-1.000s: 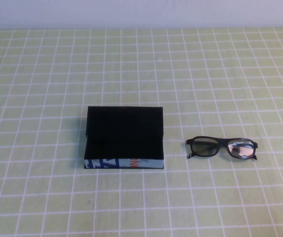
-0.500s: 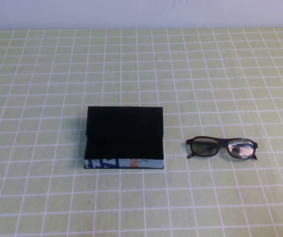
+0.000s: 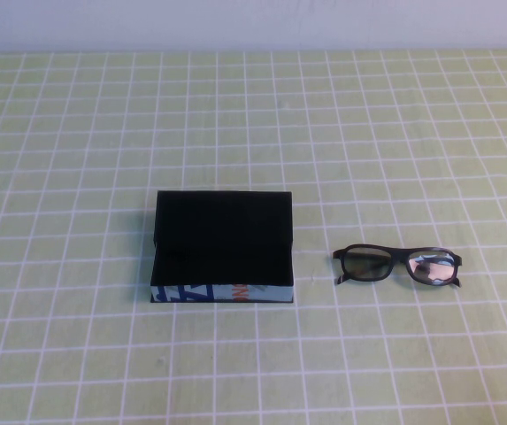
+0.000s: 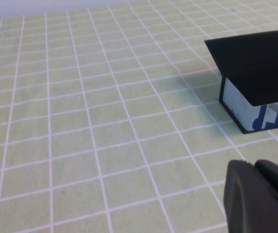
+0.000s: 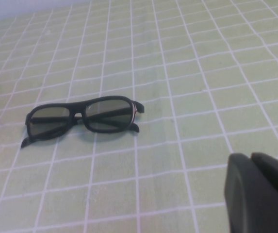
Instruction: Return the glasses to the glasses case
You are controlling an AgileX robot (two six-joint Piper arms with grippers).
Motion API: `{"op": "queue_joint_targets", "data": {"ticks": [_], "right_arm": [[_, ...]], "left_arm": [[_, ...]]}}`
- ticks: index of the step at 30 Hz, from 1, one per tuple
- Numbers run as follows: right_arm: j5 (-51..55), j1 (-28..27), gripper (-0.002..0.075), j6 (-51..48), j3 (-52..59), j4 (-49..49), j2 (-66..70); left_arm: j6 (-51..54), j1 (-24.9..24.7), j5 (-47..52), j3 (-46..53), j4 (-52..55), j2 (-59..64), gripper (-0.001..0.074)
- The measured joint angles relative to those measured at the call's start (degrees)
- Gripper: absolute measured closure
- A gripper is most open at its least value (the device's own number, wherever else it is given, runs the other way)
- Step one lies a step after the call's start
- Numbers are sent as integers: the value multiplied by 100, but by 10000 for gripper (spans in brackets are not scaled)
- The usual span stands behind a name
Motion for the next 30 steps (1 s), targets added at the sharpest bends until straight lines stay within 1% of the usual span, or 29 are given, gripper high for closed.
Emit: {"op": "queue_joint_targets", "data": {"ticks": [3,5,7,12,13,15,18,21,23,26,28,30], "right_arm": [[-339,0,743,0,0,36,0],[-761,0,743,0,0,60,0],[-1399,0,743,0,0,60,0],[-3038,0,743,0,0,133,0],[-3270,0,743,0,0,143,0],[-3550,0,743,0,0,145,0],[-3767,0,743,11,0,159,0],[-4169,0,743,191,0,159,0],[-4689,0,743,308,0,169,0],[-5440,0,743,742,-73,206,0],[-5569,0,743,1173,-384,183,0],[-5477,0,743,1620,-835,-99,-10]], "left_arm": [[-14,0,-272,0,0,0,738],[-80,0,-695,0,0,0,738],[-235,0,-1263,0,0,0,738],[-703,0,-3208,0,-8,0,738],[-727,0,-3471,0,-8,0,738],[-754,0,-3947,0,-8,0,738],[-782,0,-4242,0,-13,0,738],[-803,0,-4340,0,-22,0,738],[-870,0,-4551,0,-22,0,738],[-1204,0,-5244,0,-27,0,738],[-1543,0,-5913,0,-27,0,738],[-1825,0,-6285,-39,-35,-12,738]]}}
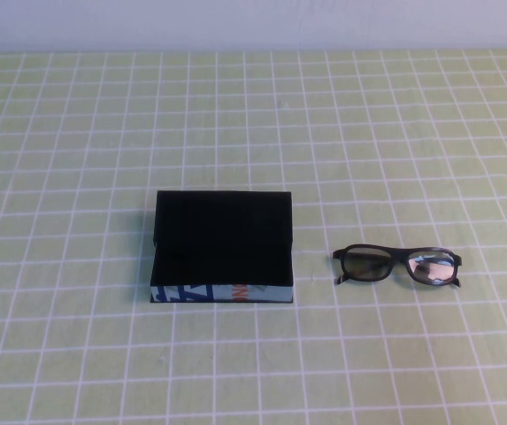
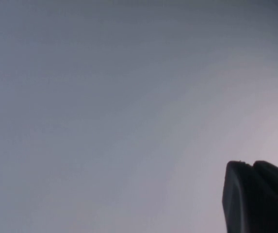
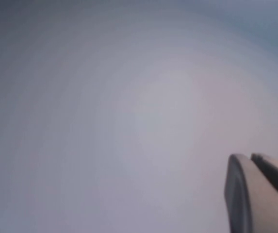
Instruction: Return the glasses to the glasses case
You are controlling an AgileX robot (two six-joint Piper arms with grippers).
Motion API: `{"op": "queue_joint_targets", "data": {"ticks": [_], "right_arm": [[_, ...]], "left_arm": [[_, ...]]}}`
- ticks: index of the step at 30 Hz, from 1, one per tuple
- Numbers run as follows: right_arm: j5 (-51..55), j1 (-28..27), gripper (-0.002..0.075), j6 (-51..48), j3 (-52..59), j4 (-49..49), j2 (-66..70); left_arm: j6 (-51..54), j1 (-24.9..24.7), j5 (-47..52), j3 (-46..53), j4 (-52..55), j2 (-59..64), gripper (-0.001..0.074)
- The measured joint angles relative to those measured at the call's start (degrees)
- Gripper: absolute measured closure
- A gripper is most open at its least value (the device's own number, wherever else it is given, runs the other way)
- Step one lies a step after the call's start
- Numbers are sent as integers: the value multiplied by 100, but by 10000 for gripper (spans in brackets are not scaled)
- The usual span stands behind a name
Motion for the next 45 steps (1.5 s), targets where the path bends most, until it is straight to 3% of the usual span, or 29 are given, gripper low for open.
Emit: {"op": "queue_joint_targets", "data": {"ticks": [4,9,16,20,22,26,31,38,45], "right_arm": [[1146,0,743,1332,-1345,-1594,1],[2547,0,743,3033,-2875,-3276,420],[4824,0,743,3502,-3716,-3557,1833],[5881,0,743,2622,-3729,-3177,2727],[6343,14,743,1728,-3729,-2999,3159],[6829,137,743,219,-3729,-2789,3701],[6895,510,743,-185,-3729,-1791,4055],[7764,1032,743,-305,-4354,-1874,5539],[9156,1655,743,-2090,-6184,-1914,7480]], "left_arm": [[-405,0,556,-826,58,0,738],[-498,0,2748,-2294,506,67,738],[-510,0,5673,-3731,559,1192,738],[-510,0,6834,-3806,390,1882,738],[-510,0,7280,-3806,375,2159,738],[-510,0,7620,-3806,375,2521,738],[-510,0,7644,-3806,367,2867,738],[-510,0,7666,-3806,367,3423,738],[-510,0,8026,-3806,317,3733,738]]}}
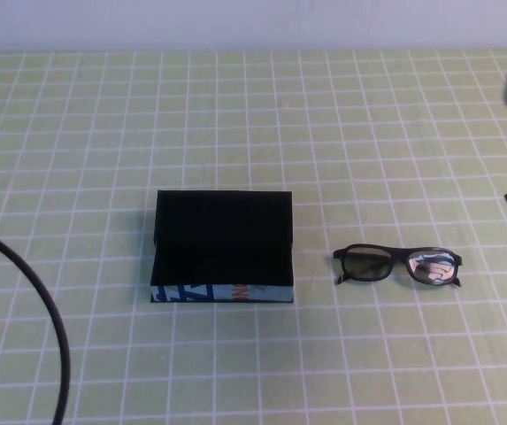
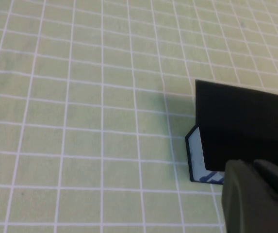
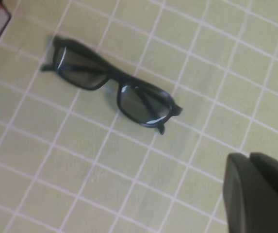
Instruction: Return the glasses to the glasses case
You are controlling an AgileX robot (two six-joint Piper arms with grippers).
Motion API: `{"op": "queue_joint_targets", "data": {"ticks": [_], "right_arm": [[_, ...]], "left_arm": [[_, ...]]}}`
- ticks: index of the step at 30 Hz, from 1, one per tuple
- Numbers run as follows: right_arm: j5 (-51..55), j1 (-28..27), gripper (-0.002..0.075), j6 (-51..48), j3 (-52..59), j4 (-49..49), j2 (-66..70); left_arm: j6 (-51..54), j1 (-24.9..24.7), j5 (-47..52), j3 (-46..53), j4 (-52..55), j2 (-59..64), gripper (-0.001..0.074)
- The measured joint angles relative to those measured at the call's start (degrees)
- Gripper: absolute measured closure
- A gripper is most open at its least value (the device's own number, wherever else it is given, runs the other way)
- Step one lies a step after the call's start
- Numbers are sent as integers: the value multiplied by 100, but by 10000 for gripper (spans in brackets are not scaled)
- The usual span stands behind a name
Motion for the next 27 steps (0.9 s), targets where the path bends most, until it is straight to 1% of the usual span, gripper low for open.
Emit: {"op": "queue_joint_targets", "data": {"ticks": [3,6,9,11,13,15,18,20,22,27], "right_arm": [[484,213,743,-942,-608,81,750],[782,349,743,-1847,-935,240,1399],[727,472,741,-2180,-1047,275,1813],[600,525,719,-2286,-1047,275,2016],[496,551,669,-2311,-1047,286,2173],[427,551,583,-2334,-1056,297,2327],[279,551,417,-2348,-1056,365,2539],[122,551,349,-2362,-1060,444,2697],[-1,551,327,-2452,-1082,498,2835],[-214,551,325,-2844,-1092,558,3188]], "left_arm": [[0,0,94,0,0,27,738],[0,0,117,0,-4,27,738],[0,0,126,0,-4,27,738],[0,0,152,0,-4,27,738],[0,0,204,0,-4,27,738],[0,0,258,0,-4,27,738],[0,0,284,0,-4,27,738],[0,0,284,0,-4,27,738],[0,0,284,0,-4,27,738],[0,0,314,0,-4,27,738]]}}
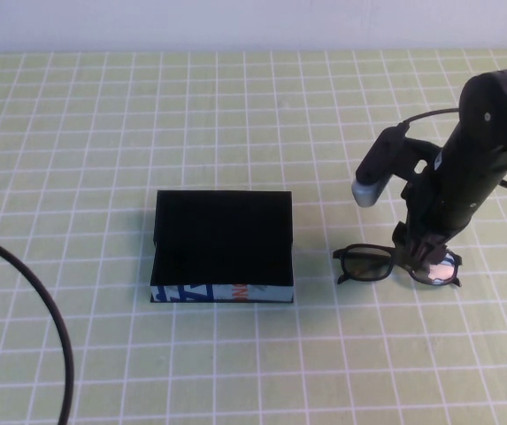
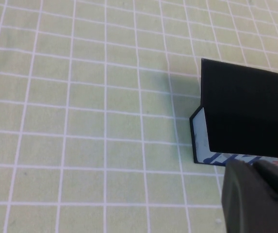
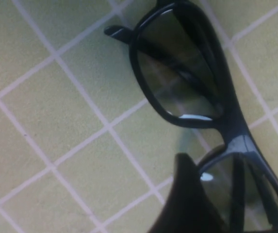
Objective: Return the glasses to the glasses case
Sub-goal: Pick up the glasses from the table
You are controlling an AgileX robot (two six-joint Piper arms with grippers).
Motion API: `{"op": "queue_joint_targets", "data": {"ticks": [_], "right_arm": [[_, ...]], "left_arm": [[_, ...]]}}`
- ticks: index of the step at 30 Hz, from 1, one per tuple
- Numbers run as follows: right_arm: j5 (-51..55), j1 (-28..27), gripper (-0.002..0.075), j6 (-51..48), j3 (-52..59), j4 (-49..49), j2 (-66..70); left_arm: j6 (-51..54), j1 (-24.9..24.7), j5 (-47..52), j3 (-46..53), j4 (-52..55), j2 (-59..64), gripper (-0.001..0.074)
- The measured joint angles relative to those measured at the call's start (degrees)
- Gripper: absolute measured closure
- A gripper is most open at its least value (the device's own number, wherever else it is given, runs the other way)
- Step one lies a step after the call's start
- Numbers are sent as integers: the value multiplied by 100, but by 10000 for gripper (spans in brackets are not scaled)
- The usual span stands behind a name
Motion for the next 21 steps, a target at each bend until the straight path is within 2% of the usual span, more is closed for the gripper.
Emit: {"op": "queue_joint_targets", "data": {"ticks": [7,12,15,19,21], "right_arm": [[-239,0,333,-264,0,0,330],[-252,0,396,-382,0,325,512],[-188,0,467,-416,0,411,583],[11,0,638,-430,-92,429,572],[180,0,686,-492,-238,429,572]], "left_arm": [[0,0,157,0,0,0,738],[0,0,192,0,0,0,738],[0,0,192,0,0,0,738],[0,0,203,0,0,0,738],[0,0,213,0,0,0,738]]}}
